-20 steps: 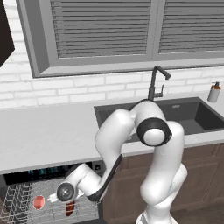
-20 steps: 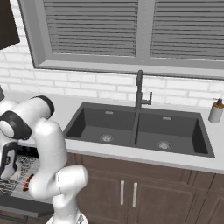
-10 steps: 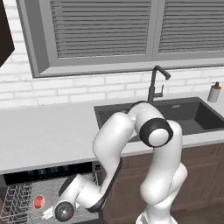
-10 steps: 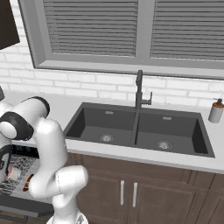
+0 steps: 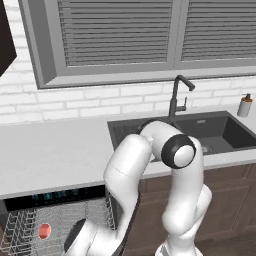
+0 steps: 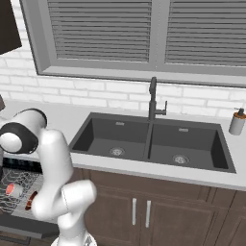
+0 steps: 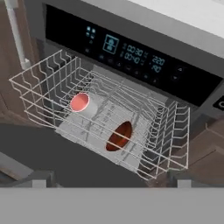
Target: Pick up the cup and bowl from the counter, place them in the dishwasher, and close the dishwasher door.
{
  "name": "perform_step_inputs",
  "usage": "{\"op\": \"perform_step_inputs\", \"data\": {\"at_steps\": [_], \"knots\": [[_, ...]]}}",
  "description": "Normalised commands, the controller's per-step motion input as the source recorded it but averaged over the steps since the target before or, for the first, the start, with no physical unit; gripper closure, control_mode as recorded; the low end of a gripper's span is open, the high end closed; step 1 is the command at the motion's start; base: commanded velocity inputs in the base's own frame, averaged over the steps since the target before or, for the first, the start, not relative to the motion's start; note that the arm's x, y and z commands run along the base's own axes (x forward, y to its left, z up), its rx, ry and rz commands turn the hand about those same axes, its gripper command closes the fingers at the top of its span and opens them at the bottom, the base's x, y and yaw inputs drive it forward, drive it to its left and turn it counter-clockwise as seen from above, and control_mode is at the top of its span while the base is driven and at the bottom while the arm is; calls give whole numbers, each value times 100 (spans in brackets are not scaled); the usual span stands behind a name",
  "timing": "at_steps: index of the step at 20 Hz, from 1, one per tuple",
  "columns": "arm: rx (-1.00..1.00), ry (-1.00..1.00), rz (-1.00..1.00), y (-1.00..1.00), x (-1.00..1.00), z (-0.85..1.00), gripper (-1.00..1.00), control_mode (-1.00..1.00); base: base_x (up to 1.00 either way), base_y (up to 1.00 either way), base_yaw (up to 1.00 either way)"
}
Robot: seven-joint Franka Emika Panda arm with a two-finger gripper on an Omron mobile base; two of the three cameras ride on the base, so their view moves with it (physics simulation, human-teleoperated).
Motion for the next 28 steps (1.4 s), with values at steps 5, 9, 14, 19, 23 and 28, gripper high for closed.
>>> {"op": "perform_step_inputs", "data": {"at_steps": [5,9,14,19,23,28], "knots": [[-30,-2,0,2,-76,-5,-100,-100,0,0,0],[-47,1,0,33,-26,-45,-100,-100,0,0,0],[-48,4,0,43,-3,-64,-100,-100,0,0,0],[-13,-10,4,13,-15,-46,-100,-100,0,0,0],[-2,-31,6,22,-9,-35,-100,-100,0,0,0],[-1,-27,7,34,2,-61,-100,-100,0,0,0]]}}
